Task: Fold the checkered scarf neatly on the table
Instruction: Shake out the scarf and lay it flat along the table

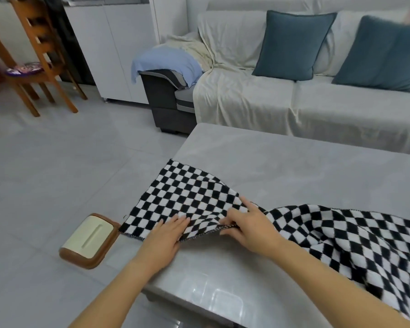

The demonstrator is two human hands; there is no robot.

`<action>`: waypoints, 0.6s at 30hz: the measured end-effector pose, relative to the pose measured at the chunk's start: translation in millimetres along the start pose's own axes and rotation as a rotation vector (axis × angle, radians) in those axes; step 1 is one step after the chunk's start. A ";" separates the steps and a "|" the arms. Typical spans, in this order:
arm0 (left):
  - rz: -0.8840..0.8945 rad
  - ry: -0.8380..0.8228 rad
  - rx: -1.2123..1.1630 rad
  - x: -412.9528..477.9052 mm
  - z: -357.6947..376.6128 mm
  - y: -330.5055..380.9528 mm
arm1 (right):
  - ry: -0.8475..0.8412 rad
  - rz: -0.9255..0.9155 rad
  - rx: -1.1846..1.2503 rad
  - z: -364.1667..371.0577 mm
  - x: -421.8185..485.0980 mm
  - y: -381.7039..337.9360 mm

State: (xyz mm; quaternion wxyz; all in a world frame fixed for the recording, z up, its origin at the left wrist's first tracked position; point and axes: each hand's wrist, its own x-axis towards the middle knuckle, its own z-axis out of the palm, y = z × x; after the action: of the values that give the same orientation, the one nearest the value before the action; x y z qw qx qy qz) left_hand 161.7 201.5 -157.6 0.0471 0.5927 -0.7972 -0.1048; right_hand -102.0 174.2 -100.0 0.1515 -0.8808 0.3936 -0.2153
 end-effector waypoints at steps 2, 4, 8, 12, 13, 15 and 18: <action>-0.124 0.089 -0.085 -0.3 -10.5 -15.9 | 0.105 0.019 0.034 -17.3 1.9 -3.1; -0.214 0.094 -0.127 -4.6 -29.2 -31.2 | 0.173 0.044 0.065 -32.5 3.5 -8.1; -0.202 0.086 -0.080 -14.4 -77.0 -45.7 | 0.217 0.147 0.119 -52.8 1.2 -28.2; -0.140 0.141 -0.115 -40.5 -138.5 -36.5 | 0.269 0.217 0.154 -78.4 -4.6 -54.3; -0.112 0.170 -0.129 -48.8 -153.1 -32.8 | 0.291 0.226 0.157 -86.1 -6.7 -59.9; -0.080 0.225 -0.167 -66.2 -178.0 -25.3 | 0.340 0.240 0.146 -100.0 -12.5 -67.7; -0.042 0.324 -0.203 -91.2 -205.0 -11.8 | 0.371 0.246 0.134 -117.3 -24.4 -78.4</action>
State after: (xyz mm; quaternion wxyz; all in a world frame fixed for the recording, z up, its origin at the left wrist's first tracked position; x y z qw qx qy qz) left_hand 240.4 262.5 43.9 0.2322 0.6104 -0.7521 -0.0886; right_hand -125.8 231.8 28.9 0.1595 -0.7595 0.5039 -0.3792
